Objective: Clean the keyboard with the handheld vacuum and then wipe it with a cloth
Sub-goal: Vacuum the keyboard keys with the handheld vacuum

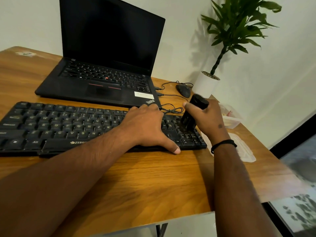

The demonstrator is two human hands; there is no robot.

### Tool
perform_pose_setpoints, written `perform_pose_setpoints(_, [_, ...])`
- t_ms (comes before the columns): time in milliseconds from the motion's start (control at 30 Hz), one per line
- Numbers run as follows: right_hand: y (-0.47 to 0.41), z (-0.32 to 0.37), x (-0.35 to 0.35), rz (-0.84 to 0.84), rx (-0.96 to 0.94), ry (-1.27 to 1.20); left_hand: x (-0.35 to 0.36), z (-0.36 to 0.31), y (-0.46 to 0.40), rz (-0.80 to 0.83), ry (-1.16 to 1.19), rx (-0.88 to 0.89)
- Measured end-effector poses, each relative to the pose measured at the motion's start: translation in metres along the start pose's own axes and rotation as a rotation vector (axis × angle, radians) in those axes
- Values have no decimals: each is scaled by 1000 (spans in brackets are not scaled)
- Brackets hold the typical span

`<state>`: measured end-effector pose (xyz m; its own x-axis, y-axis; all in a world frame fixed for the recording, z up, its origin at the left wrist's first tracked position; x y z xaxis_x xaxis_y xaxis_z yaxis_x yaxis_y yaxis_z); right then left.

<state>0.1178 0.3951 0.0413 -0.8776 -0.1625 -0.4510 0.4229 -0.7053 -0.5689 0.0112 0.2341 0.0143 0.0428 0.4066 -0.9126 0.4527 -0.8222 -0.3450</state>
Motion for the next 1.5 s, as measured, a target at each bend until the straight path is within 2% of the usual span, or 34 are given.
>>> perform_pose_setpoints(67, [1,1,0,32,38,-45,0,0,0,0,1,-2])
perform_pose_setpoints(167, [-1,1,-1,-65,-39,25,0,1,0,2,-9,3])
perform_pose_setpoints(267, [0,-4,-3,-7,33,5,0,0,1,5,-5,-2])
perform_pose_setpoints(367, [-2,-3,-7,-121,-12,58,0,0,1,-5,4,-2])
perform_pose_setpoints(467, [-1,-4,-6,-88,38,39,0,0,1,-2,7,-7])
perform_pose_setpoints(567, [-3,-3,-8,-172,-6,98,0,0,1,3,3,-3])
perform_pose_setpoints(700, [-2,-7,-8,-74,91,92,0,0,1,1,12,-4])
perform_pose_setpoints(733, [-2,-6,-9,-86,110,83,0,0,1,2,9,-4])
perform_pose_setpoints(833, [-2,-1,-10,-149,14,124,-1,0,0,3,7,-6])
perform_pose_setpoints(933, [-1,-2,-9,-77,98,77,0,0,1,5,6,-5])
perform_pose_setpoints(1067, [0,-1,-14,-163,68,90,-1,0,1,9,8,-3])
perform_pose_setpoints(1167, [2,-2,-15,-9,160,29,-1,0,2,14,11,-1])
perform_pose_setpoints(1300, [6,0,-23,-121,80,74,-2,-1,3,10,19,-1])
perform_pose_setpoints(1433, [16,5,-32,-15,117,46,-3,-1,3,19,19,0])
perform_pose_setpoints(1500, [24,6,-37,-117,37,86,-3,-2,3,18,15,0])
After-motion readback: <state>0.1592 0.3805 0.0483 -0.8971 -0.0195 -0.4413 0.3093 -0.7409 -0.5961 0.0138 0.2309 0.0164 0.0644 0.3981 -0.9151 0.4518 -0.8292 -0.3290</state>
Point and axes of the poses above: each hand's wrist, its own y-axis away from the middle knuckle, its own x-axis out of the palm, z = x × y, the point moved 2 cm from there along -y, towards the middle knuckle, and after that the axes turned 14 degrees about -z, right-handed, at the moved point
